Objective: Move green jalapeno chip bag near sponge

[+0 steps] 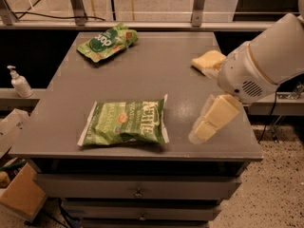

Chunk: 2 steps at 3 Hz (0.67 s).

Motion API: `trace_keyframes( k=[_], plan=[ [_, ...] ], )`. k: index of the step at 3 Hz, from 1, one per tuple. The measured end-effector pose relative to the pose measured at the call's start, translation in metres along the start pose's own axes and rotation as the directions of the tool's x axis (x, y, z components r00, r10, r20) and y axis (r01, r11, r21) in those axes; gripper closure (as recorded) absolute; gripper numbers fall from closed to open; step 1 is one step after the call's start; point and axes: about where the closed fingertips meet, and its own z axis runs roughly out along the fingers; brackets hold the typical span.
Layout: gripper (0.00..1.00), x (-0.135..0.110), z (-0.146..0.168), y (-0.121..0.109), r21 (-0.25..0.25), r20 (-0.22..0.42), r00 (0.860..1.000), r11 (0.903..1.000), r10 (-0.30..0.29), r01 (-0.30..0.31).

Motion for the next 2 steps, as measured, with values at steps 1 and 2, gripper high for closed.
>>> trace_keyframes(
  k=[1, 2],
  plan=[
    [0.0, -0.026, 0.034, 0.0137, -0.03, 0.105, 0.994, 0.9996, 0.002, 0.001],
    [0.0, -0.026, 0.034, 0.0138, -0.03, 0.105, 0.994, 0.9996, 0.002, 0.002]
  ],
)
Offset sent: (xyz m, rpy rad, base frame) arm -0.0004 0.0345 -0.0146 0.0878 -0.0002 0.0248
